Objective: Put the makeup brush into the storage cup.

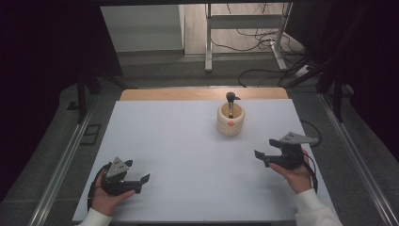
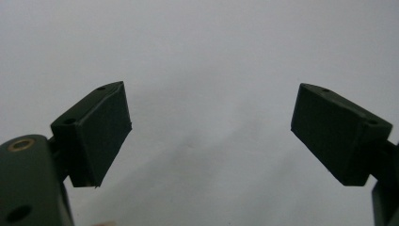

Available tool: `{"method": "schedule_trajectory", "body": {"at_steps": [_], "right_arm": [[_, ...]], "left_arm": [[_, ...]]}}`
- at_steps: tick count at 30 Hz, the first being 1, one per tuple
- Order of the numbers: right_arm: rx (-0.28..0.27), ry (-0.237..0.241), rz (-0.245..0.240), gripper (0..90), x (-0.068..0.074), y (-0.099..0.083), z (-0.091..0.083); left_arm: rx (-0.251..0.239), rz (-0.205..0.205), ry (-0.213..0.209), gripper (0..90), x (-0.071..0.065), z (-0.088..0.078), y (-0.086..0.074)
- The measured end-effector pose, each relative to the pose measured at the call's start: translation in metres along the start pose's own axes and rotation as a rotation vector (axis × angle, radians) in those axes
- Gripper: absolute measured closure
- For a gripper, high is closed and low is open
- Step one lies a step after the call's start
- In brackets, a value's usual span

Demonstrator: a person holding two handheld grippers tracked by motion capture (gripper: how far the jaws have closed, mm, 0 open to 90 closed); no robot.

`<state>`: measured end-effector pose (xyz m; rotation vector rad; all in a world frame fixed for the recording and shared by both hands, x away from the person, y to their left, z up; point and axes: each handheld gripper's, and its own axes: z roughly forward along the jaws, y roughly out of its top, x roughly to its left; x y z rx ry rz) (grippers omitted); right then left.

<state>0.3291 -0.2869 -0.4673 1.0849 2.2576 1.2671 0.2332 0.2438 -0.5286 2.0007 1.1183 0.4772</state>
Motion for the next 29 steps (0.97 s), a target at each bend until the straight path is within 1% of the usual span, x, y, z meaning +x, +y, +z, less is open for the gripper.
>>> {"method": "schedule_trajectory", "body": {"at_steps": [3,7,9,10,14,22,29], "right_arm": [[0.028,-0.01,-0.004,19.6,0.0,-0.013,-0.005],[0.077,-0.019,0.0,19.4,0.001,-0.035,-0.012],[0.094,-0.028,-0.008,19.6,0.002,-0.042,-0.014],[0.101,-0.027,0.0,19.6,0.001,-0.045,-0.015],[0.105,-0.032,0.005,19.8,0.001,-0.049,-0.015],[0.116,-0.037,-0.01,19.3,0.002,-0.049,-0.011],[0.11,-0.04,-0.015,19.1,0.003,-0.049,-0.011]], "left_arm": [[-0.001,0.005,0.0,13.4,-0.001,0.0,0.0],[0.0,0.005,-0.001,13.4,-0.001,0.001,0.001],[0.002,0.005,0.001,13.4,-0.001,0.001,0.001],[0.002,0.006,0.001,13.4,-0.001,0.002,0.001],[0.003,0.009,-0.001,13.4,-0.003,0.002,0.002],[0.002,0.006,-0.001,13.4,-0.002,0.003,0.001],[0.002,0.008,-0.001,13.4,-0.002,0.003,0.002]]}}
